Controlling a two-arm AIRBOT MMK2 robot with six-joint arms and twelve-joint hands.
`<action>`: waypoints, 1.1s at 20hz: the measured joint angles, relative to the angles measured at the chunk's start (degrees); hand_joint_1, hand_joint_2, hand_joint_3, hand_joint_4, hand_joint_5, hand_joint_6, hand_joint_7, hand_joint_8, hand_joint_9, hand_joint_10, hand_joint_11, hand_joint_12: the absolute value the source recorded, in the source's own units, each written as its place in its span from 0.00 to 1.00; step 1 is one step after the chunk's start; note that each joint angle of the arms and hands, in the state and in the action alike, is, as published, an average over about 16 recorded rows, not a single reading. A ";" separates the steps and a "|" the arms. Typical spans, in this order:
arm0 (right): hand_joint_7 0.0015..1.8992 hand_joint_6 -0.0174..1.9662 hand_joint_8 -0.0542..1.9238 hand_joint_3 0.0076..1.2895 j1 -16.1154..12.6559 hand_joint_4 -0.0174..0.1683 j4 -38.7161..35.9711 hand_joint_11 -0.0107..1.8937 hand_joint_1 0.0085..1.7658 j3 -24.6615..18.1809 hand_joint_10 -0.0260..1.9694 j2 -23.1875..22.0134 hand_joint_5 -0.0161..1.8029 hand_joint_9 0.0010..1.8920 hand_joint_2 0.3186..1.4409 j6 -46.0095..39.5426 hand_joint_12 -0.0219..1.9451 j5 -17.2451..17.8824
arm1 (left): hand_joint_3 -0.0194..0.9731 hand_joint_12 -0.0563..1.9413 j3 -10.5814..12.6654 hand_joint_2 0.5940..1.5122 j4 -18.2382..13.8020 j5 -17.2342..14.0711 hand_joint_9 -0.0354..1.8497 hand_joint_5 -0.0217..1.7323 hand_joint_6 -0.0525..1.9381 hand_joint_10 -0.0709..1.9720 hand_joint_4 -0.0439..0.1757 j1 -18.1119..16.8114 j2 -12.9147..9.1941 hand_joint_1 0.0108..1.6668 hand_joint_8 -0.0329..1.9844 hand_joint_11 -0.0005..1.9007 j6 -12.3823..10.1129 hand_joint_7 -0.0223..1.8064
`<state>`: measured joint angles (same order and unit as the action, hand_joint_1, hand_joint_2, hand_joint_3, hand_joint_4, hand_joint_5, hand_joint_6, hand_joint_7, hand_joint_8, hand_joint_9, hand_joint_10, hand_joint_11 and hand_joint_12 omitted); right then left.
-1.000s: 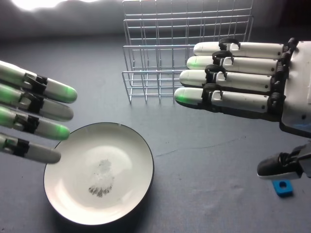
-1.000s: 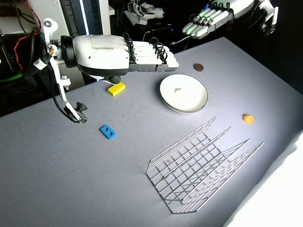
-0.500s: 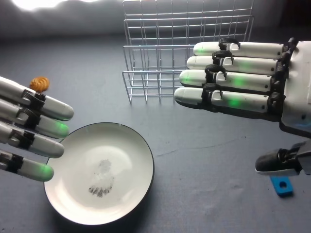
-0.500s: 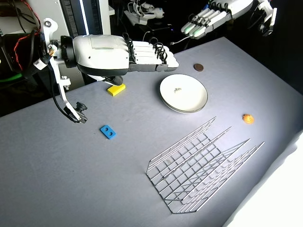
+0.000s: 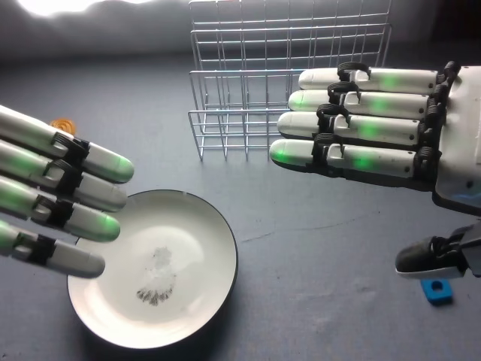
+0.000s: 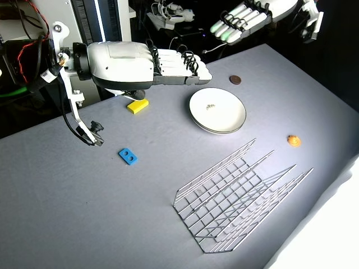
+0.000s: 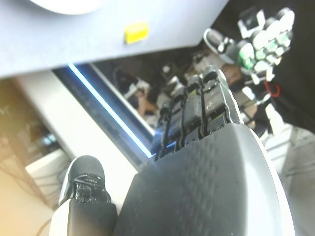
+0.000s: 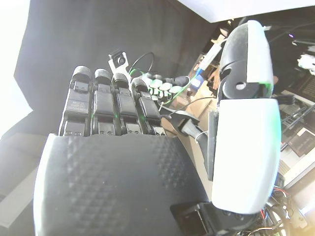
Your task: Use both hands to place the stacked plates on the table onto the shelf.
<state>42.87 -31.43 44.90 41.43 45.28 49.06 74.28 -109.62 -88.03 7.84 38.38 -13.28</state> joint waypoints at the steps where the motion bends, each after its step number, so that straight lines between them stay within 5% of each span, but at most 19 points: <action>1: 0.01 0.02 0.03 0.00 0.00 0.11 -0.13 0.02 0.54 -0.01 0.01 0.00 0.02 0.01 0.53 0.00 0.01 0.00 | 0.04 0.02 -0.26 0.65 0.27 0.66 0.03 0.02 0.03 0.04 0.23 0.56 -0.08 0.01 0.01 0.01 0.42 0.02; 6: 0.01 0.02 0.03 0.00 0.00 0.11 -0.73 0.02 0.52 -0.05 0.01 0.00 0.02 0.01 0.53 0.00 0.01 0.05 | 0.04 0.02 -1.13 0.64 2.36 4.55 0.03 0.02 0.03 0.04 0.23 6.40 -0.48 0.01 0.01 0.01 3.74 0.02; 15: 0.01 0.02 0.03 0.01 0.00 0.11 -1.40 0.02 0.49 -0.15 0.01 0.00 0.02 0.01 0.54 -0.21 0.01 0.23 | 0.04 0.02 -2.35 0.64 9.58 14.40 0.03 0.02 0.03 0.04 0.23 23.59 -0.87 0.01 0.01 0.01 14.19 0.02; 22: 0.01 0.02 0.03 0.01 0.00 0.11 -1.51 0.02 0.48 -0.17 0.01 0.00 0.02 0.01 0.54 -0.40 0.01 0.31 | 0.04 0.02 -5.89 0.64 13.71 25.07 0.03 0.02 0.03 0.04 0.22 33.16 -1.56 0.01 0.01 0.01 17.85 0.02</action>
<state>42.87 -32.94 44.73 41.43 44.88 49.37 68.40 -95.90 -62.96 41.00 36.83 4.58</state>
